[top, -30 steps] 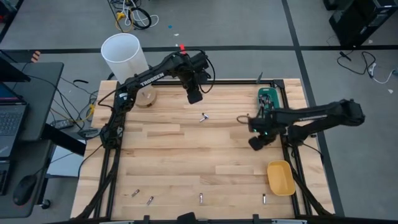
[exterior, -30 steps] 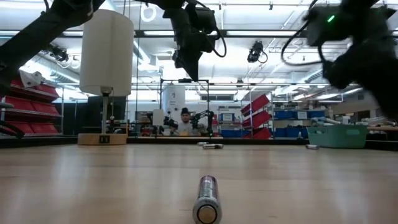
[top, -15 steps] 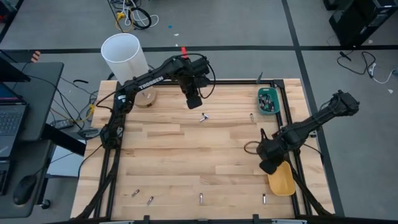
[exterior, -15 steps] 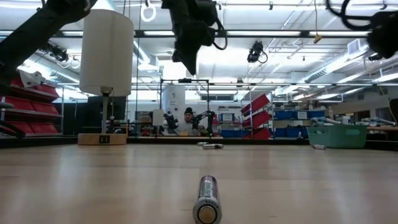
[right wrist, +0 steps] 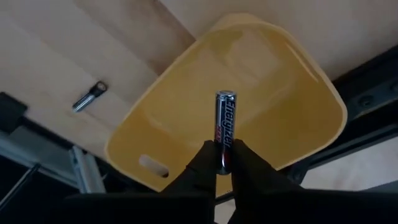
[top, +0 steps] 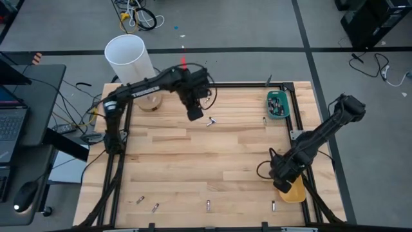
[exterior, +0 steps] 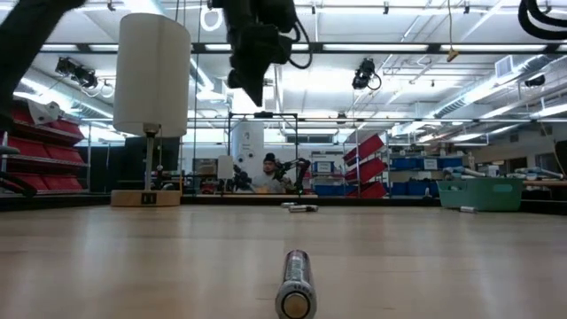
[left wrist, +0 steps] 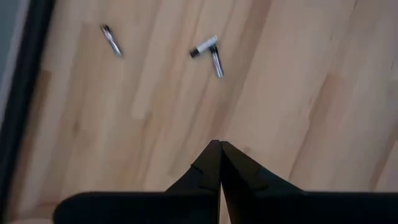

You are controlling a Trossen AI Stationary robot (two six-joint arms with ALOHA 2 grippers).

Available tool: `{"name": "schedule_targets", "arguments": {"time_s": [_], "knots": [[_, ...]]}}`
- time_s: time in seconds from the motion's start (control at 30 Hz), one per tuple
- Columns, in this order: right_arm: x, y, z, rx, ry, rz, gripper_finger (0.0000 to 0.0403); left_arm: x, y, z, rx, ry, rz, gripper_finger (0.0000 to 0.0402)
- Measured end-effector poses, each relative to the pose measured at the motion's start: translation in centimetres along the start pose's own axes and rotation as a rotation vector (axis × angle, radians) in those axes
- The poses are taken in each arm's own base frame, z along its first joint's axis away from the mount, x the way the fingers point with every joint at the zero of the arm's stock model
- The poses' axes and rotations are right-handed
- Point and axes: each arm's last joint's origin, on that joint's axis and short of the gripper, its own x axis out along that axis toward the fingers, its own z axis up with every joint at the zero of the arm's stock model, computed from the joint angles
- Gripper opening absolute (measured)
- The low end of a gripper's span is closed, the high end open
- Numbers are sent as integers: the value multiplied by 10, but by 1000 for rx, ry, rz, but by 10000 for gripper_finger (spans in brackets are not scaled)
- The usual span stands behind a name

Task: Sort batteries
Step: Put the silver battery into the yellow bin

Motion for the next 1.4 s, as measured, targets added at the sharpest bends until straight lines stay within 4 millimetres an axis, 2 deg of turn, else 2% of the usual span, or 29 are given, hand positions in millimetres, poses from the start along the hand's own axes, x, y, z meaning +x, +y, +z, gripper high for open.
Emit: {"name": "schedule_targets", "arguments": {"time_s": [0.17, 0.3, 0.47, 0.6, 0.8, 0.97, 1.07, 1.13, 1.4], "knots": [[6, 3, 1, 13, -11, -30, 85, 13, -8, -39, -72, 34, -5, 17], [7, 3, 4, 31, -73, -56, 131, 13, -14, -67, -123, 59, 33, 17], [2, 0, 15, 69, -141, -57, 169, 11, -25, -90, -150, 39, 33, 17], [-8, -5, 31, 133, -219, -22, 174, 12, -34, -94, -145, 5, 19, 17], [-39, -10, 57, 183, -370, 13, 173, 9, -42, -89, -125, -57, 2, 30], [-58, -38, 87, 404, -452, -59, 173, 9, -42, -88, -137, -67, 0, 33], [-60, -64, 108, 588, -420, -112, 173, 9, -42, -88, -137, -67, 0, 33], [-59, -79, 122, 652, -397, -120, 173, 9, -42, -88, -137, -68, 0, 33], [-49, -114, 167, 635, -386, -175, 163, 9, -47, -91, -117, -47, -2, 34]]}}
